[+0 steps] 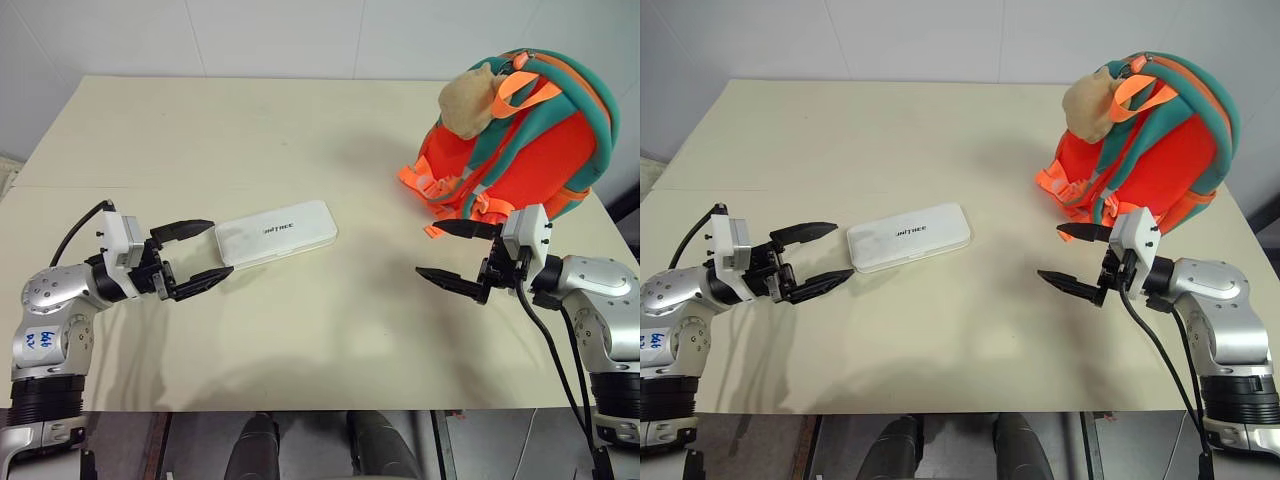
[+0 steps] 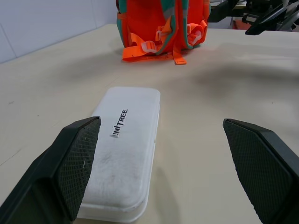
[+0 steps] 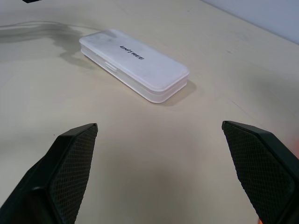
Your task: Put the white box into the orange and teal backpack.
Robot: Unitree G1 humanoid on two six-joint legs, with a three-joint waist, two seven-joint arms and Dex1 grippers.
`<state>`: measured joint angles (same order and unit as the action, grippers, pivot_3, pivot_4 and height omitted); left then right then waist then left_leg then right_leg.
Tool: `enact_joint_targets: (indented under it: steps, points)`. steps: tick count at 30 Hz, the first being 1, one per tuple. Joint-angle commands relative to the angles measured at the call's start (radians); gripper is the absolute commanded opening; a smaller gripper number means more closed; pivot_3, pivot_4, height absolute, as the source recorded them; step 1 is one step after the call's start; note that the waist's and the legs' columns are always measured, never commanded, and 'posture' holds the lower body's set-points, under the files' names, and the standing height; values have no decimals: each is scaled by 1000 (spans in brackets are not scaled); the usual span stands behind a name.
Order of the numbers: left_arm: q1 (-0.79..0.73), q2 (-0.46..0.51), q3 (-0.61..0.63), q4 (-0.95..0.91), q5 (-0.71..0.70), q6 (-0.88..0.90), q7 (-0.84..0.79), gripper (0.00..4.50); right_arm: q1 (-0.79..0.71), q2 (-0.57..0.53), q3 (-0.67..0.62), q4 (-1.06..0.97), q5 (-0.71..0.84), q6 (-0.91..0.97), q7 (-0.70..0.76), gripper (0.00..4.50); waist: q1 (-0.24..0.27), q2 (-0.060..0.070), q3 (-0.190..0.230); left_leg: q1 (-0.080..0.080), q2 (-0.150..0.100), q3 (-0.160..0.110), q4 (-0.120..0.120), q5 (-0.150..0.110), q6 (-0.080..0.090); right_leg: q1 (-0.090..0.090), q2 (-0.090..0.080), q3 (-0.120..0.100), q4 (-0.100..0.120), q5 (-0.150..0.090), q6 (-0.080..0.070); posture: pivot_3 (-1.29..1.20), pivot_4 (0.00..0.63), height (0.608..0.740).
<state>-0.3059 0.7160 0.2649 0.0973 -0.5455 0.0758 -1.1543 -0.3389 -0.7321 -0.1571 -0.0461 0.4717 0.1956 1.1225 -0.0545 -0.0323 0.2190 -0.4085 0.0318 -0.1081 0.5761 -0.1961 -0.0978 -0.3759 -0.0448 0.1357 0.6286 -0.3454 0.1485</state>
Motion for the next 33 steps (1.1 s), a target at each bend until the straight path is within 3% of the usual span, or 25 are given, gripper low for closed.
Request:
enact_joint_targets:
  steps: [1, 9, 12, 15, 23, 26, 33]
  points:
    - [-15, -2, 8, -3, 2, -15, 1, 4470, -24, 11, -5, -9, 4, -18, -11, 4500, 0, 0, 0, 0, 0, 0, 0, 0, 0, 0, 0, 0, 0, 0, 0, 0, 150, 740]
    - [10, 26, 52, -2, 5, -22, 12, 4470, -109, 91, 75, 8, 3, 4, -14, 4500, -5, 0, 0, 0, 0, 0, 0, 0, 0, 0, 0, 0, 1, 0, 0, 0, 150, 740]
    - [43, 45, 106, -10, -3, -27, 35, 3827, -151, 135, 115, 34, -7, -13, -1, 4500, -6, 0, 0, 0, 0, 0, 0, 0, 0, 0, 0, 0, 2, 0, 0, 0, 150, 740]
    - [95, 61, 164, -12, 11, -42, 68, 2857, -228, 202, 164, 121, -50, -54, -10, 3874, -8, 0, 0, 1, 0, 0, 0, 0, 0, 0, 0, 0, 1, 0, 0, 0, 150, 740]
    - [206, 43, 229, 0, 81, -64, 220, 170, -422, 335, 244, 503, -215, -261, -40, 1006, -1, 0, 0, 1, 0, 0, 0, 0, 0, 0, 0, 0, 2, 0, 0, 0, 150, 740]
    - [210, 37, 192, -5, 123, -22, 286, 0, -522, 364, 242, 704, -279, -343, -84, 38, -2, 0, 0, 1, 0, 0, 0, 0, 0, 0, 0, -1, 3, 0, 0, 0, 150, 740]
    - [160, -13, 93, -31, 191, 47, 414, 0, -737, 401, 229, 1107, -387, -463, -203, 38, -9, 1, 0, 1, 0, 0, 0, 0, 0, -2, 0, -1, 7, -1, -1, 0, 150, 740]
